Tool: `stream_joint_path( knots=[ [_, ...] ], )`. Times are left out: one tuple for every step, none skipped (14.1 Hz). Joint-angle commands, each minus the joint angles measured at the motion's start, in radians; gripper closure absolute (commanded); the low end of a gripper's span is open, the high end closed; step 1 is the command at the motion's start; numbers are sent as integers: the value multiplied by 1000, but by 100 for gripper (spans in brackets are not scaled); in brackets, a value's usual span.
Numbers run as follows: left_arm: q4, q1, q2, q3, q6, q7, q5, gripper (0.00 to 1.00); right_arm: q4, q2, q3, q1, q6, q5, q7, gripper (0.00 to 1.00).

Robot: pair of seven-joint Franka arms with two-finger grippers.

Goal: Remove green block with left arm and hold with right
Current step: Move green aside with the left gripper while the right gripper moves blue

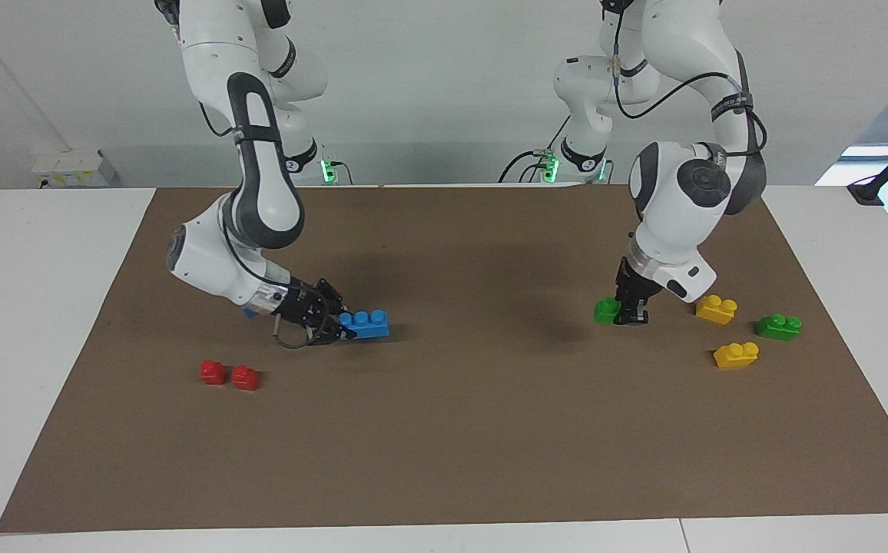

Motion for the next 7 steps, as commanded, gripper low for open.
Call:
stream_joint_path(
  knots=[
    [-87, 43, -32, -10, 93, 101, -14, 100, -20, -15, 14, -59, -23, -61, -56, 100],
    [-87, 55, -26, -8, 103, 117, -14, 100, -18, -15, 14, -74, -29, -84, -63, 100],
    [-87, 75, -22, -8, 108, 141, -14, 100, -18, -14, 14, -88, -30, -92, -91, 100],
    [-87, 81, -8, -8, 117, 163, -14, 100, -20, -11, 14, -111, -31, -94, -126, 100],
    [-87, 83, 8, -8, 135, 174, -14, 100, -18, -2, 14, -134, -31, -95, -161, 100],
    [-87, 91, 17, -8, 154, 175, -14, 100, -18, 1, 14, -139, -31, -95, -175, 100],
    [-87, 91, 38, -8, 172, 178, -13, 100, -18, 1, 14, -139, -31, -95, -175, 100]
  ],
)
